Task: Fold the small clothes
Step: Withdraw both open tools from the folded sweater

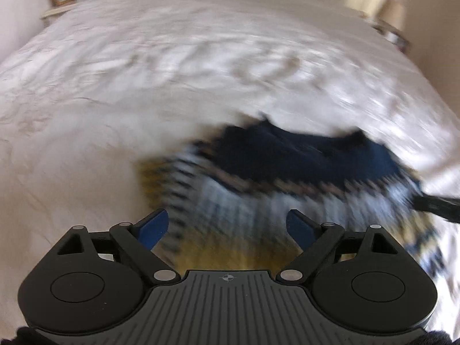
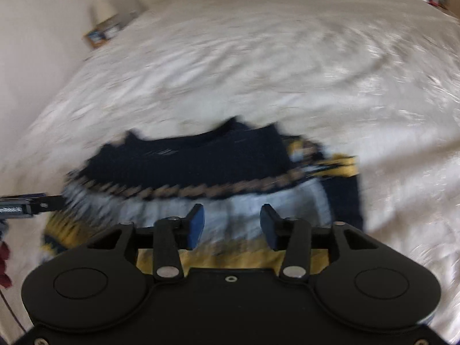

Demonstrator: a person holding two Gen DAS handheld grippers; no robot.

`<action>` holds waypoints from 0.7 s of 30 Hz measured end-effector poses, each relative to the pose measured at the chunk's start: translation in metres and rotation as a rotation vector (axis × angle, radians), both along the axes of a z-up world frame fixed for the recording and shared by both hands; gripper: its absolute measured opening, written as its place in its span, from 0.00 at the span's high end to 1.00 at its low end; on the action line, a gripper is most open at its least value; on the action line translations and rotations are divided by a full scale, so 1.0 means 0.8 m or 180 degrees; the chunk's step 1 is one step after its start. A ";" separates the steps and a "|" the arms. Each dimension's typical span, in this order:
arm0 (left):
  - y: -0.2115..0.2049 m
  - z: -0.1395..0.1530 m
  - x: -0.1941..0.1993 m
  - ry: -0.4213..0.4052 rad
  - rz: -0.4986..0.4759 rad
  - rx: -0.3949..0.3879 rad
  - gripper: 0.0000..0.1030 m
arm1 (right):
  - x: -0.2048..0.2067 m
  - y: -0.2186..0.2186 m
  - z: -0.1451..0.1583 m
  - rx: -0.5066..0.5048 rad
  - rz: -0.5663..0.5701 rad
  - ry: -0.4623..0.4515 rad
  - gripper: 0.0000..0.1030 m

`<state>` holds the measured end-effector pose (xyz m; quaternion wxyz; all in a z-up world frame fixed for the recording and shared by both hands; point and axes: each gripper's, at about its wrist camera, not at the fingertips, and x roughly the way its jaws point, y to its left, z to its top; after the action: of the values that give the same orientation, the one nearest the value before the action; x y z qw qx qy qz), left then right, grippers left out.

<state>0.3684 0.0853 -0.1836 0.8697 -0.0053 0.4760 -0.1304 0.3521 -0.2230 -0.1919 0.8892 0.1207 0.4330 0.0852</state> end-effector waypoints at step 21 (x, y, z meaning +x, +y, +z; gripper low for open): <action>0.049 -0.063 -0.091 0.0576 -0.0001 0.0426 0.12 | -0.109 0.031 -0.024 -0.0608 -0.0005 0.0524 0.28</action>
<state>0.2959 0.1249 -0.2344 0.8216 0.0412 0.5602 -0.0975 0.2648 -0.1985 -0.2111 0.8581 0.0425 0.5106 0.0326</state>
